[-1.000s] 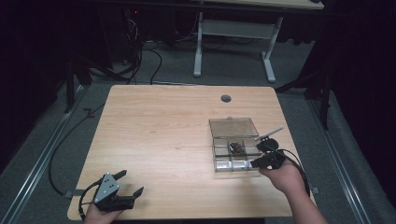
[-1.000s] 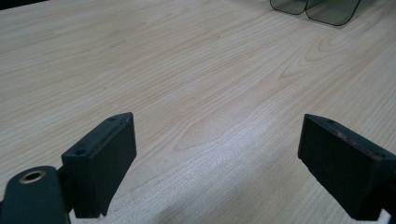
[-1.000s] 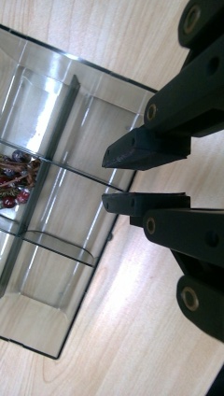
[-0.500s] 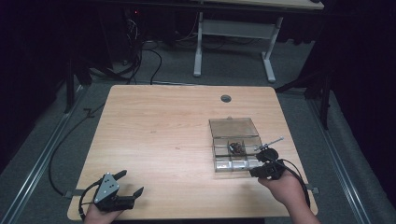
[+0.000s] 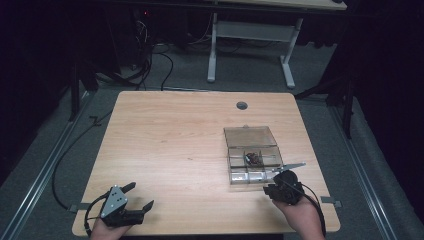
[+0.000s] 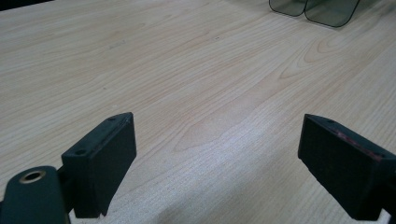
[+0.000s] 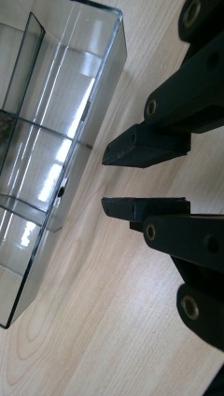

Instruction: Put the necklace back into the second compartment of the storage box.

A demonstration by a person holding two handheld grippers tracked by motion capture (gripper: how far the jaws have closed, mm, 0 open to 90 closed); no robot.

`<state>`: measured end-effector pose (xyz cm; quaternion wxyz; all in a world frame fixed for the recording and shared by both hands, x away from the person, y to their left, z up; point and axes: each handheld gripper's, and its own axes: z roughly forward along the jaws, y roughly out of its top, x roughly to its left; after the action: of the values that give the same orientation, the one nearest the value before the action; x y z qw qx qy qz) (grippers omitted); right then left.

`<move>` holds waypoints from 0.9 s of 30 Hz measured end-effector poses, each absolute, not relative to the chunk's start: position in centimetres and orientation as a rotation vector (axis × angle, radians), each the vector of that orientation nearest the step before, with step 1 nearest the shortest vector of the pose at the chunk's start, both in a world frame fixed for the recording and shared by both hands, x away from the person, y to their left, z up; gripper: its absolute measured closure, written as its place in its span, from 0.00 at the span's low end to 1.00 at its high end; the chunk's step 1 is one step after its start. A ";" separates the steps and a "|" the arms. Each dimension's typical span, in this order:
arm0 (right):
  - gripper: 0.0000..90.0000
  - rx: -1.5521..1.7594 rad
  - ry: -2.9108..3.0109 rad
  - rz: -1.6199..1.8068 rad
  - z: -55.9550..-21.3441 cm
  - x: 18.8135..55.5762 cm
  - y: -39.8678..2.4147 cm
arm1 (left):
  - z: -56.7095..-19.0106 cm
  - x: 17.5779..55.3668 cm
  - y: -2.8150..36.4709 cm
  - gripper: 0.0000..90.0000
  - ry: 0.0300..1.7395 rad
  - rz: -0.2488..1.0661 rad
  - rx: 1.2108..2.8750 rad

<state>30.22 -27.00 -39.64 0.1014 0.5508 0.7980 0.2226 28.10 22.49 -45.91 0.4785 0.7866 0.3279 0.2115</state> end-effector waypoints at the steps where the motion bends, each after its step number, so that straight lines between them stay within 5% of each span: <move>1: 0.82 1.613 2.346 0.677 -39.9 29.9 -27.0 | -45.9 28.1 22.5 0.13 0.803 0.514 1.918; 27: 0.71 1.401 1.914 1.202 -45.3 25.8 -28.1 | -45.9 28.0 22.6 0.14 0.806 0.515 1.901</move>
<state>25.79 -28.05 -45.33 0.2390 0.5117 0.6988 0.4389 28.04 22.58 -45.92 0.4852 0.7812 0.3311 0.2116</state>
